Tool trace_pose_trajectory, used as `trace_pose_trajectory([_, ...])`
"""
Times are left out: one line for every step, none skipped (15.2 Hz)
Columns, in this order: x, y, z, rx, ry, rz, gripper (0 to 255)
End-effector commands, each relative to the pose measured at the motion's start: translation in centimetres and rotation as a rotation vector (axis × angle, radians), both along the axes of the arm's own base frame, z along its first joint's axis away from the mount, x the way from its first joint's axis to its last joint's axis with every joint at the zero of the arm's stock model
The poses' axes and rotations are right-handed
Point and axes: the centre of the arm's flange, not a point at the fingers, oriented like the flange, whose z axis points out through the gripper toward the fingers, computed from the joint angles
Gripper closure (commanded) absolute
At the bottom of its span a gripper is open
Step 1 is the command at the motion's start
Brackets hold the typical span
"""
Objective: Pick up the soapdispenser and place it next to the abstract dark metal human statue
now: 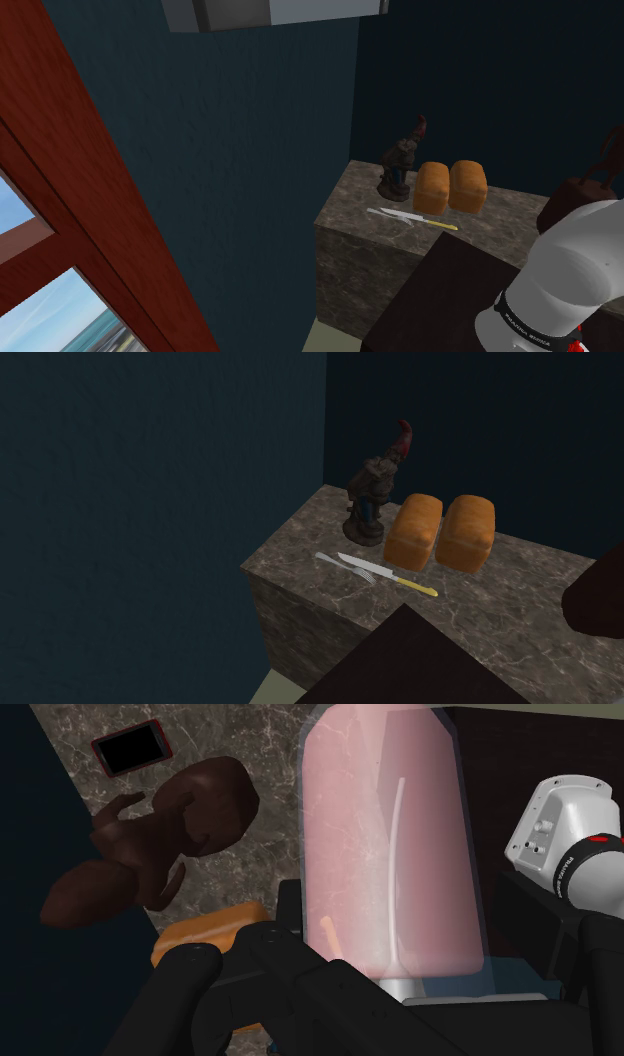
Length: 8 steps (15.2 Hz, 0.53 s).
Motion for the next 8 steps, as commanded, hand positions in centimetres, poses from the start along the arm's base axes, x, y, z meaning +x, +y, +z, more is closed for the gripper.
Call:
trace_pose_trajectory([0.0, 0.0, -1.1, -0.001, 0.000, 0.000, 255])
trace_pose_trajectory([0.0, 0.0, -1.6, -0.001, 0.000, 0.000, 255])
trace_pose_trajectory([0.0, 0.0, -2.1, -0.001, 0.000, 0.000, 255])
trace_pose_trajectory([0.0, 0.0, -2.6, -0.001, 0.000, 0.000, 255])
trace_pose_trajectory([0.0, 0.0, -3.2, -0.001, 0.000, 0.000, 255])
trace_pose_trajectory([0.0, 0.0, -3.7, -0.001, 0.000, 0.000, 255])
trace_pose_trajectory([0.0, 0.0, -4.2, -0.001, 0.000, 0.000, 255])
trace_pose_trajectory([0.0, 0.0, -4.7, -0.001, 0.000, 0.000, 255])
